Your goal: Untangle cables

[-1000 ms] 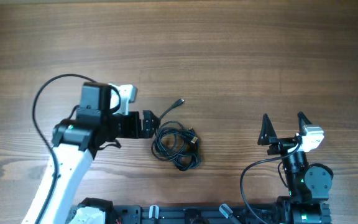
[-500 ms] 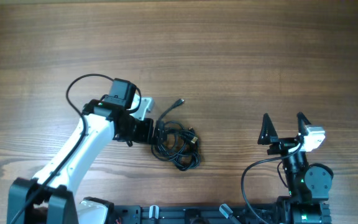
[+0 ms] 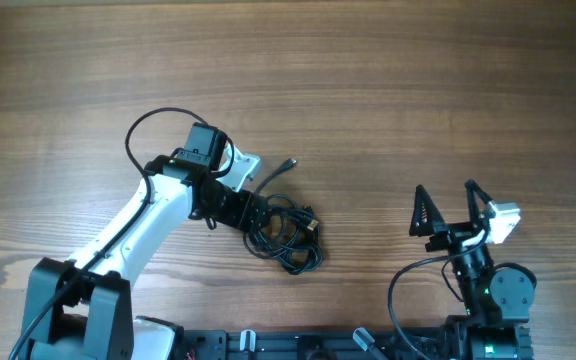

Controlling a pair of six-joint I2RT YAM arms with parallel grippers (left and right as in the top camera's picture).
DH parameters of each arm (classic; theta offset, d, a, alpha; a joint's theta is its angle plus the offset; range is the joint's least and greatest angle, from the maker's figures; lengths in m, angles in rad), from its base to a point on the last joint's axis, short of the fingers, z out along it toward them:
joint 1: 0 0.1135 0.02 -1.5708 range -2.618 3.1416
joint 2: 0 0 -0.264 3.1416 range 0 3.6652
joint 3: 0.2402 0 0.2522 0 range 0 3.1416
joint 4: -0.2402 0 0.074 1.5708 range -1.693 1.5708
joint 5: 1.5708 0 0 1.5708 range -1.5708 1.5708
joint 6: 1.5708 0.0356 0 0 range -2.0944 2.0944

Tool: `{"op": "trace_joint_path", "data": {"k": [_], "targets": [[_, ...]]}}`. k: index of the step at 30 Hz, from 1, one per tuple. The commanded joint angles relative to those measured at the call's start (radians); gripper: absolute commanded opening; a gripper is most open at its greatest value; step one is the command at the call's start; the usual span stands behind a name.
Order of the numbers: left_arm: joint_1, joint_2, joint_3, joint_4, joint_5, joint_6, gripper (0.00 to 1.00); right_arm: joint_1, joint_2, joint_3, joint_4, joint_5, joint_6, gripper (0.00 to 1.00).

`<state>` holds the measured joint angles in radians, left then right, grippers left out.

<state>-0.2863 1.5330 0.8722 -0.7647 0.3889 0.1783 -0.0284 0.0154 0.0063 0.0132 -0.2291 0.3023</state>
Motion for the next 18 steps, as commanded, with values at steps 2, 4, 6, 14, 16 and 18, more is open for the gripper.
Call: {"op": "trace_joint_path", "data": {"k": [2, 4, 6, 14, 16, 18], "targets": [[-0.029, 0.034, -0.005, 0.017, -0.016, 0.080, 1.00, -0.006, -0.008, -0.001, 0.010, -0.053, 0.013, 1.00], [-0.053, 0.061, -0.005, 0.056, -0.016, 0.079, 0.94, -0.006, -0.008, -0.001, 0.021, -0.061, 0.016, 0.99], [-0.068, 0.087, -0.005, 0.067, -0.016, 0.080, 0.89, -0.006, -0.008, -0.001, 0.031, -0.081, 0.016, 1.00], [-0.077, 0.116, -0.005, 0.120, 0.053, 0.076, 0.04, -0.006, -0.008, -0.001, 0.026, -0.121, 0.016, 0.05], [-0.076, 0.116, -0.005, 0.130, 0.069, 0.076, 0.04, -0.006, -0.008, -0.001, 0.026, -0.127, 0.042, 0.04], [-0.076, 0.116, -0.004, 0.142, 0.112, 0.076, 0.04, -0.006, -0.008, 0.010, 0.016, -0.139, 0.042, 0.04]]}}
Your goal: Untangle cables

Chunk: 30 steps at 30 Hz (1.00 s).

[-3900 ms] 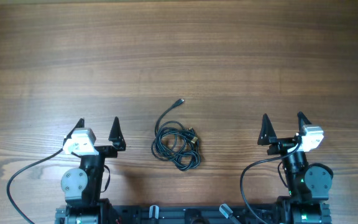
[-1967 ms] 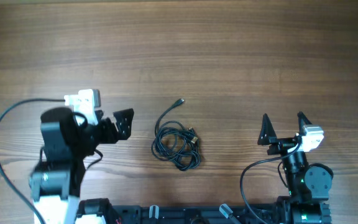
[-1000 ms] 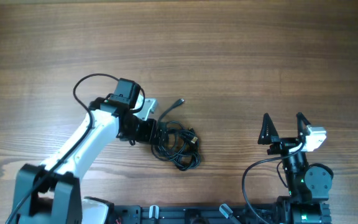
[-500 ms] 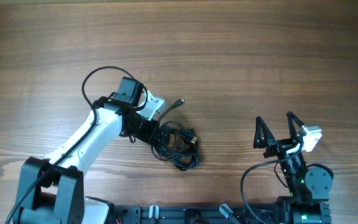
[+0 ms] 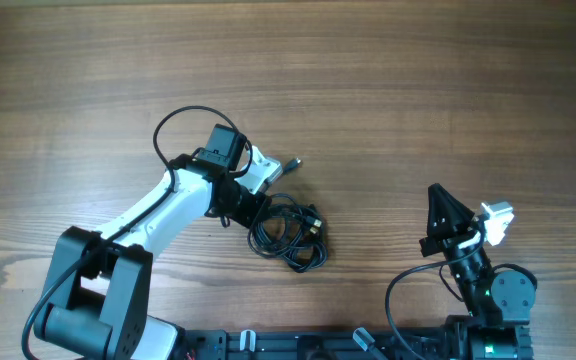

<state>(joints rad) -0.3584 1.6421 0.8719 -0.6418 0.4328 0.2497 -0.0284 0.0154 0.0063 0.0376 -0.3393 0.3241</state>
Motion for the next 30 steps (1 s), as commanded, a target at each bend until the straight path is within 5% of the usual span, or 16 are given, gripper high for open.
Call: {"op": "trace_joint_path", "data": {"k": [1, 8, 15, 18, 21, 27, 30], "targets": [[-0.004, 0.006, -0.004, 0.026, 0.075, 0.004, 0.04, -0.006, -0.008, 0.031, -0.036, -0.028, 0.019, 0.04], [-0.002, -0.024, 0.001, 0.219, 0.139, -0.196, 0.04, -0.006, 0.233, 0.294, -0.259, -0.093, -0.036, 0.04], [-0.003, -0.094, 0.001, 0.484, 0.140, -0.395, 0.04, -0.003, 0.858, 0.755, -0.648, -0.322, -0.286, 0.06], [-0.005, -0.109, 0.001, 0.552, 0.153, -0.428, 0.04, -0.003, 1.015, 0.795, -0.630, -0.510, -0.295, 0.26], [-0.005, -0.111, 0.001, 0.603, 0.175, -0.475, 0.04, -0.003, 1.125, 0.795, -0.608, -0.582, -0.230, 0.34], [-0.039, -0.111, 0.001, 0.714, 0.180, -0.476, 0.04, -0.003, 1.177, 0.795, -0.363, -0.784, 0.179, 1.00], [-0.080, -0.111, 0.001, 0.834, 0.165, -0.478, 0.04, -0.003, 1.180, 0.794, -0.307, -0.743, 0.364, 0.99]]}}
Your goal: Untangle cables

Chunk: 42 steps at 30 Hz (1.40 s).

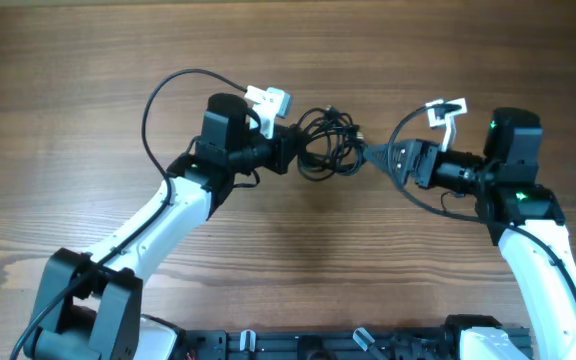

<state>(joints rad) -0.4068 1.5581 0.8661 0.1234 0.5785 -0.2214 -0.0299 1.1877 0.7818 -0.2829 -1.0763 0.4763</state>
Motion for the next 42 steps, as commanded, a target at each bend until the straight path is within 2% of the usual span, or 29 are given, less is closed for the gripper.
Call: {"op": "trace_joint_path", "data": {"k": [1, 5, 7, 10, 13, 18, 19, 21, 27, 34, 40, 42], "targets": [[-0.041, -0.027, 0.006, 0.097, -0.024, -0.035, 0.04, 0.001, 0.008, 0.018, 0.013, 0.023, 0.255, 0.99], [-0.050, -0.027, 0.007, 0.151, -0.075, -0.082, 0.04, 0.038, 0.008, 0.016, 0.011, 0.122, 0.374, 0.82], [-0.050, -0.027, 0.006, 0.164, -0.081, -0.086, 0.04, 0.068, 0.008, 0.016, 0.010, 0.164, 0.422, 0.80], [-0.050, -0.027, 0.006, 0.196, -0.127, -0.159, 0.04, 0.128, 0.008, 0.016, 0.007, 0.240, 0.470, 0.76], [-0.058, -0.027, 0.006, 0.256, -0.127, -0.204, 0.04, 0.167, 0.008, 0.016, 0.002, 0.322, 0.519, 0.65], [-0.084, -0.027, 0.006, 0.268, -0.127, -0.206, 0.04, 0.169, 0.010, 0.016, -0.002, 0.414, 0.579, 0.55], [-0.102, -0.027, 0.006, 0.271, -0.127, -0.206, 0.04, 0.169, 0.018, 0.016, -0.002, 0.450, 0.604, 0.49], [-0.124, -0.027, 0.006, 0.282, -0.127, -0.206, 0.04, 0.169, 0.037, 0.016, 0.002, 0.475, 0.634, 0.45], [-0.161, -0.027, 0.006, 0.310, -0.127, -0.206, 0.04, 0.169, 0.132, 0.016, 0.060, 0.528, 0.685, 0.43], [-0.161, -0.027, 0.006, 0.307, -0.122, -0.205, 0.04, 0.169, 0.142, 0.016, 0.113, 0.608, 0.713, 0.43], [-0.161, -0.027, 0.006, 0.308, -0.084, -0.205, 0.04, 0.169, 0.142, 0.016, 0.111, 0.661, 0.718, 0.31], [-0.161, -0.027, 0.006, 0.312, -0.056, -0.206, 0.04, 0.169, 0.144, 0.016, 0.111, 0.663, 0.732, 0.30]]}}
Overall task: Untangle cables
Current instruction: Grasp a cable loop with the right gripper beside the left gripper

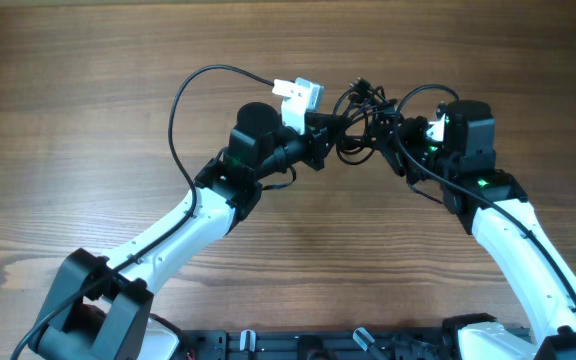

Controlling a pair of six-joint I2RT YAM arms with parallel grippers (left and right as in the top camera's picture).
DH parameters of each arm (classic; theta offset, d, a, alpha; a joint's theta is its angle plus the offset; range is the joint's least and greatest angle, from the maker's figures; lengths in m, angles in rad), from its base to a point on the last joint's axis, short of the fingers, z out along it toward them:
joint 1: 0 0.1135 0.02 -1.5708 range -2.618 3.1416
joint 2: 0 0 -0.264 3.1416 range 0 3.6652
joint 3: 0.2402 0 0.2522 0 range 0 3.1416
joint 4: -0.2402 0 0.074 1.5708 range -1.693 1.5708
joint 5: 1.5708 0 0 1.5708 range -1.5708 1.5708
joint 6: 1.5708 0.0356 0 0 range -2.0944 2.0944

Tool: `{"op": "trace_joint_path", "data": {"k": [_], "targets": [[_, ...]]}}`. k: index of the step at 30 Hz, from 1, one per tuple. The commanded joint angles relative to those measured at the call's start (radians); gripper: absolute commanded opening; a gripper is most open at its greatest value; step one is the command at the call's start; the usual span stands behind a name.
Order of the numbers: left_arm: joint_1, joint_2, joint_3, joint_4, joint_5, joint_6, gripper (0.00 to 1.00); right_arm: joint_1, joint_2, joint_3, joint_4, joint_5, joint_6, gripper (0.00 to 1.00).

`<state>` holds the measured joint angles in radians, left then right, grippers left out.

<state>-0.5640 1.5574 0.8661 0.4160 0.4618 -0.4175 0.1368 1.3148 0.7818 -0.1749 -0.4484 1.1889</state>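
Observation:
A tangle of thin black cables (360, 104) hangs between my two grippers, lifted over the middle of the wooden table (78, 70). My left gripper (328, 134) reaches in from the left and is shut on the tangle's left side. From the right, my right gripper (391, 136) meets the tangle and looks shut on its right side, its fingertips partly hidden by cable loops. One plug end (356, 84) sticks up at the top of the tangle.
The left arm's own black lead (183, 95) loops up and left of its wrist. The right arm's lead (418, 92) arcs over its wrist. Both arm bases (298, 345) sit along the near table edge.
Both grippers have moved right and a little farther from me, with the tangle between them. The right gripper, then just touching the tangle's right edge, is now in among the loops.
My left gripper first lay on the tangle on the table near the front, while the right gripper stood open by its base. The right gripper then shut. Later the left held the tangle lifted mid-table with the right reaching it. Now both hold it.

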Motion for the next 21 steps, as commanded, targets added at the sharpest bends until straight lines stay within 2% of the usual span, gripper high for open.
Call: {"op": "trace_joint_path", "data": {"k": [1, 3, 9, 17, 19, 21], "targets": [[-0.004, -0.026, 0.006, 0.024, 0.072, -0.010, 0.04, 0.002, 0.017, 0.016, 0.003, 0.038, 0.019, 0.29], [-0.013, -0.026, 0.006, 0.028, 0.072, -0.010, 0.04, 0.002, 0.017, 0.016, 0.003, 0.038, 0.043, 0.29], [-0.044, -0.026, 0.006, 0.067, 0.072, -0.011, 0.04, 0.002, 0.017, 0.016, 0.006, 0.039, 0.053, 0.16], [-0.050, -0.026, 0.006, 0.090, 0.072, -0.037, 0.04, 0.003, 0.017, 0.016, 0.005, 0.027, 0.135, 0.13], [-0.050, -0.026, 0.006, 0.090, 0.072, -0.040, 0.04, 0.003, 0.017, 0.016, 0.006, 0.025, 0.157, 0.05], [-0.050, -0.026, 0.006, 0.090, 0.072, -0.039, 0.04, 0.003, 0.017, 0.016, 0.006, 0.022, 0.157, 0.04]]}}
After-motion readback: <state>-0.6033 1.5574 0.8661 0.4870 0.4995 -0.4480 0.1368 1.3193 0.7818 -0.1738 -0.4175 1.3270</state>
